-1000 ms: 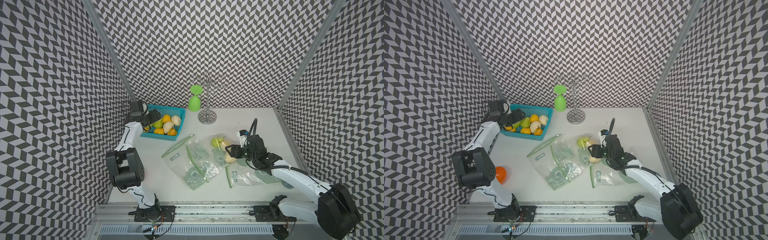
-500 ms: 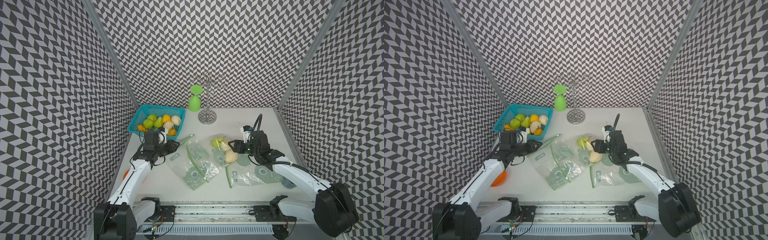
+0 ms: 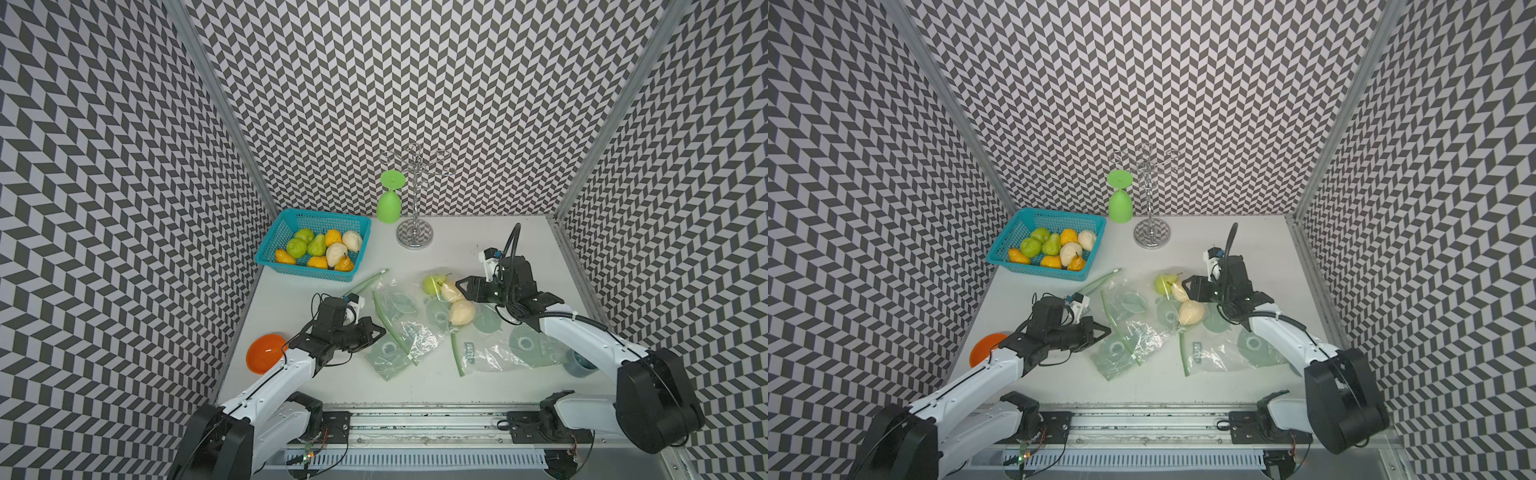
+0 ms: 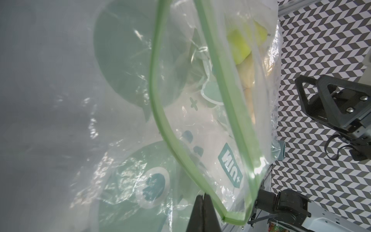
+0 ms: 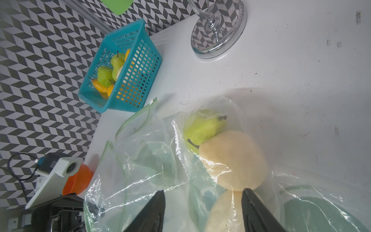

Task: Open the zip-top bag and take out the pear
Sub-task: Adjust the zipper food storage bag at the center of the board.

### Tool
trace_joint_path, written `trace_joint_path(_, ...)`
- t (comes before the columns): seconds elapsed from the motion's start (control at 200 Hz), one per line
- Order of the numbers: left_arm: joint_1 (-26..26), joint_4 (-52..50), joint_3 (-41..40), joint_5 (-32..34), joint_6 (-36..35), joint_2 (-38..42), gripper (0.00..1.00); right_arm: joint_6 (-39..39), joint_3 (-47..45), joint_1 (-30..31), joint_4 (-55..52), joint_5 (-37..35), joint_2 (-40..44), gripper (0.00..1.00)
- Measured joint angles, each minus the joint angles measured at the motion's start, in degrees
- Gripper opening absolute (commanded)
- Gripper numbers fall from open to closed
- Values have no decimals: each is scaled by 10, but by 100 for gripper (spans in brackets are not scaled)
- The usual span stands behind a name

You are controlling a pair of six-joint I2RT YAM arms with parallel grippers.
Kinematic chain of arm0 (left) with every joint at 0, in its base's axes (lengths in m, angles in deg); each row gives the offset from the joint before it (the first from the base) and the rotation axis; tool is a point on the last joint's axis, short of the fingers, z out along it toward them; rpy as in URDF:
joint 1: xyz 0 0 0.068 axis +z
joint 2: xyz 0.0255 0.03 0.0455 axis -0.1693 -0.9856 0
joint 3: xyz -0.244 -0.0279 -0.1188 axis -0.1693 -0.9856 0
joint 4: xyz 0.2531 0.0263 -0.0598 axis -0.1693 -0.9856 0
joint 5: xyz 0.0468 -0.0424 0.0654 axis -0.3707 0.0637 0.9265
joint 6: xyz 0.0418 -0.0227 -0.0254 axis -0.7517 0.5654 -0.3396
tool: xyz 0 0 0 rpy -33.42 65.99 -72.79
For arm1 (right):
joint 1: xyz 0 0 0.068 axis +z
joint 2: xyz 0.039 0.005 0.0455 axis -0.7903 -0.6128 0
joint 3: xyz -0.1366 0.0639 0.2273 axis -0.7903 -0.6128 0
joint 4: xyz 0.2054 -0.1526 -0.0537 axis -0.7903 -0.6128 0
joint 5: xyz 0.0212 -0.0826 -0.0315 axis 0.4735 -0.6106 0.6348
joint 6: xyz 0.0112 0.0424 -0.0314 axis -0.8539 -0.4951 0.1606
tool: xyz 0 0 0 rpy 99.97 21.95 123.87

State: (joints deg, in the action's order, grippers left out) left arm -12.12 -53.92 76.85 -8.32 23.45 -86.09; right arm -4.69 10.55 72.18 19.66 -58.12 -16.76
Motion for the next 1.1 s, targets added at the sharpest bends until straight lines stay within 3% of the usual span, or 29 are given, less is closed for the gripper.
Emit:
trace_joint_path(0.23,-51,131,10,21,49,-95,11,9,0,-16,0,0,-8,62)
trace_joint_path(0.29,-61,156,21,23,52,-130,19,11,0,-26,0,0,-8,63)
trace_joint_path(0.356,-71,186,33,25,57,-165,34,18,0,-39,1,0,-8,64)
trace_joint_path(0.486,-87,219,57,34,66,-206,47,41,0,-72,8,24,-25,66)
trace_joint_path(0.756,-103,284,65,52,77,-232,50,85,-14,-100,23,114,-117,69)
trace_joint_path(0.821,-103,297,65,55,78,-243,49,90,-23,-100,27,129,-123,59)
trace_joint_path(0.911,-104,307,65,58,75,-259,35,97,-25,-100,35,149,-131,28)
trace_joint_path(0.956,-104,311,65,60,78,-267,31,101,-25,-100,36,156,-134,17)
trace_joint_path(1.016,-104,314,65,62,70,-278,27,103,-25,-100,38,165,-134,9)
trace_joint_path(1.097,-104,317,64,68,65,-293,24,104,-25,-99,35,175,-126,6)
